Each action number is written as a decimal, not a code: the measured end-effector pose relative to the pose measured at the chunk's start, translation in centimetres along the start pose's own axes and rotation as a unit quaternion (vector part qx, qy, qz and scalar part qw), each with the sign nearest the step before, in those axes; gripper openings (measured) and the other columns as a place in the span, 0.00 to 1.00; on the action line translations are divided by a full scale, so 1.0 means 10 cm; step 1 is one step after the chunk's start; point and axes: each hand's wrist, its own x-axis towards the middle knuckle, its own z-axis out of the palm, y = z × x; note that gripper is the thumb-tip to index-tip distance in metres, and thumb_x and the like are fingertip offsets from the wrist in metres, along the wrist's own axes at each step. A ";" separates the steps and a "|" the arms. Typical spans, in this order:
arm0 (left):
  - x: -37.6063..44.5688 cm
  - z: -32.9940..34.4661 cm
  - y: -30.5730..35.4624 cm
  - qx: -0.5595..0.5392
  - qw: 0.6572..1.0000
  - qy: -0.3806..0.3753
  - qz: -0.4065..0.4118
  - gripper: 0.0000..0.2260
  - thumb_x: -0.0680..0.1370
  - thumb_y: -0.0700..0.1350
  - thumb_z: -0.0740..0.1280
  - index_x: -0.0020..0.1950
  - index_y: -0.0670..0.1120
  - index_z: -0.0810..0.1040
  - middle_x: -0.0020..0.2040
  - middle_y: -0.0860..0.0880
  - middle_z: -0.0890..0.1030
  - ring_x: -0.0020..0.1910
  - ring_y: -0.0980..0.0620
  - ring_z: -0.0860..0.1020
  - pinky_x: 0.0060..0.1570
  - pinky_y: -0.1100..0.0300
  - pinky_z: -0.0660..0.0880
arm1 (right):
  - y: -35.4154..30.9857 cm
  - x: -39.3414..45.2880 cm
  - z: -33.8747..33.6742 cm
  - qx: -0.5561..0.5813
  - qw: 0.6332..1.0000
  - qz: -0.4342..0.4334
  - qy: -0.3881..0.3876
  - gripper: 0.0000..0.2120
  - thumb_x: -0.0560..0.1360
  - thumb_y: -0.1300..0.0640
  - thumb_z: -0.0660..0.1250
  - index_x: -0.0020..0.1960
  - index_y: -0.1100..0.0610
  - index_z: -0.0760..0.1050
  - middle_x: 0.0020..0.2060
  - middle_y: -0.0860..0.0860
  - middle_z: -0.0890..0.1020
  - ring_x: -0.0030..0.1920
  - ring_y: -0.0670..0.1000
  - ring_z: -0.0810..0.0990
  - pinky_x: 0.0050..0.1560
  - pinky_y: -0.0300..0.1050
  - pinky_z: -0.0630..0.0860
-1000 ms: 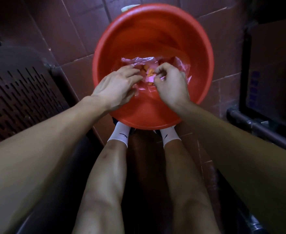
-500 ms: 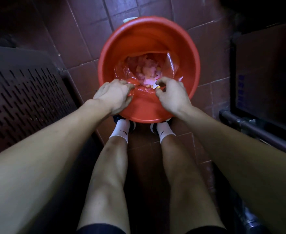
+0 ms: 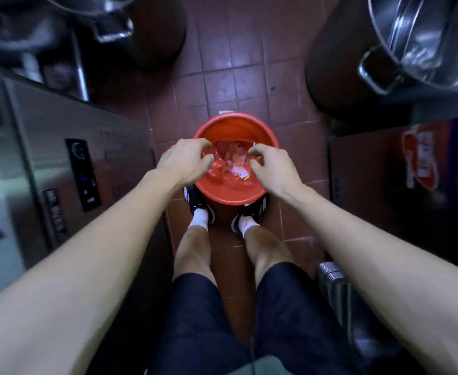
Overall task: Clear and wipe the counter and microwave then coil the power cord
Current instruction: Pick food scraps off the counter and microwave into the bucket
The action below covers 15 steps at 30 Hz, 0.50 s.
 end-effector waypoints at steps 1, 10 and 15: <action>-0.18 -0.13 0.07 -0.010 1.000 0.018 -0.003 0.19 0.79 0.55 0.64 0.69 0.53 0.74 0.66 0.46 0.79 0.65 0.41 0.76 0.63 0.46 0.74 | -0.13 -0.10 -0.14 -0.001 1.000 -0.021 0.005 0.14 0.76 0.58 0.64 0.61 0.52 0.80 0.58 0.51 0.84 0.59 0.56 0.80 0.62 0.50 0.75; -1.64 -0.79 0.08 -0.012 0.988 0.143 -0.052 0.20 0.81 0.55 0.61 0.72 0.52 0.72 0.68 0.48 0.77 0.66 0.44 0.75 0.61 0.49 0.73 | -1.25 -0.86 -0.75 -0.040 0.981 -0.188 0.010 0.14 0.76 0.56 0.66 0.60 0.53 0.80 0.56 0.51 0.84 0.58 0.52 0.81 0.62 0.48 0.76; -2.49 -0.79 -0.18 -0.018 0.973 0.206 -0.100 0.20 0.81 0.55 0.61 0.73 0.52 0.70 0.68 0.47 0.76 0.67 0.43 0.74 0.63 0.48 0.72 | -1.78 -1.39 -0.70 -0.079 0.955 -0.285 0.000 0.14 0.77 0.51 0.68 0.62 0.52 0.80 0.58 0.51 0.84 0.60 0.52 0.80 0.60 0.49 0.76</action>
